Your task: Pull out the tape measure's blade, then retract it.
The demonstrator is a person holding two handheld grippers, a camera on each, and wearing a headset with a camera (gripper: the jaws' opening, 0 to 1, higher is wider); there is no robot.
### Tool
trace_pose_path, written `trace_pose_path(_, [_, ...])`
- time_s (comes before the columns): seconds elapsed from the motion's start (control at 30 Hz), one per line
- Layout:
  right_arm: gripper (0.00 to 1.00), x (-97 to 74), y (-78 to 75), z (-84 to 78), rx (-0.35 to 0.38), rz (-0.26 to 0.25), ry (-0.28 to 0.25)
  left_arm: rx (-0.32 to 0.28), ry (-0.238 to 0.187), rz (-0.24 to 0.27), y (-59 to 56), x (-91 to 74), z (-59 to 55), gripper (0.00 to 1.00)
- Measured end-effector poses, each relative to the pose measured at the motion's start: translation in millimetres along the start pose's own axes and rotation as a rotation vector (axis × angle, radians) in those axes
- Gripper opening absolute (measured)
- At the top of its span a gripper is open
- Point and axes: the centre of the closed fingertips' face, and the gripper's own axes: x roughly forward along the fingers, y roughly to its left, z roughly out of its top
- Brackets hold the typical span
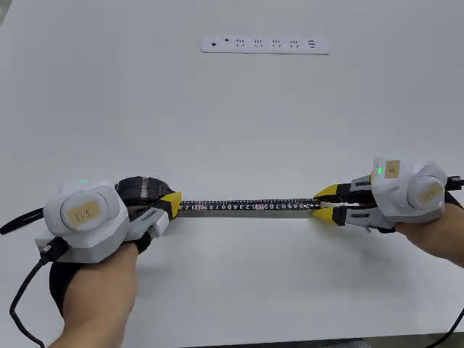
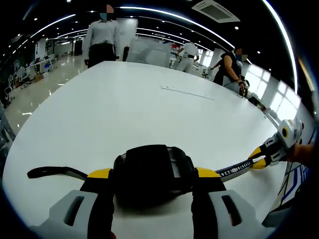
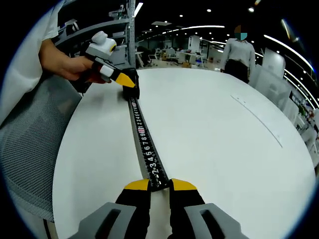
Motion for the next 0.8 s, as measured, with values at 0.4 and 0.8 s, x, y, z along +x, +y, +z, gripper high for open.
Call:
trace_pose_path(0.4, [0.11, 24.7, 9.8, 25.1, -0.018, 0.04, -0.043, -0.012, 0.005, -0.006, 0.2, -0.6, 0.1, 0.58])
trace_pose_path(0.8, [0.1, 36.0, 11.7, 34.0, -0.007, 0.055, -0.066, -0.025, 0.007, -0.008, 1.2, 0.7, 0.4, 0.58])
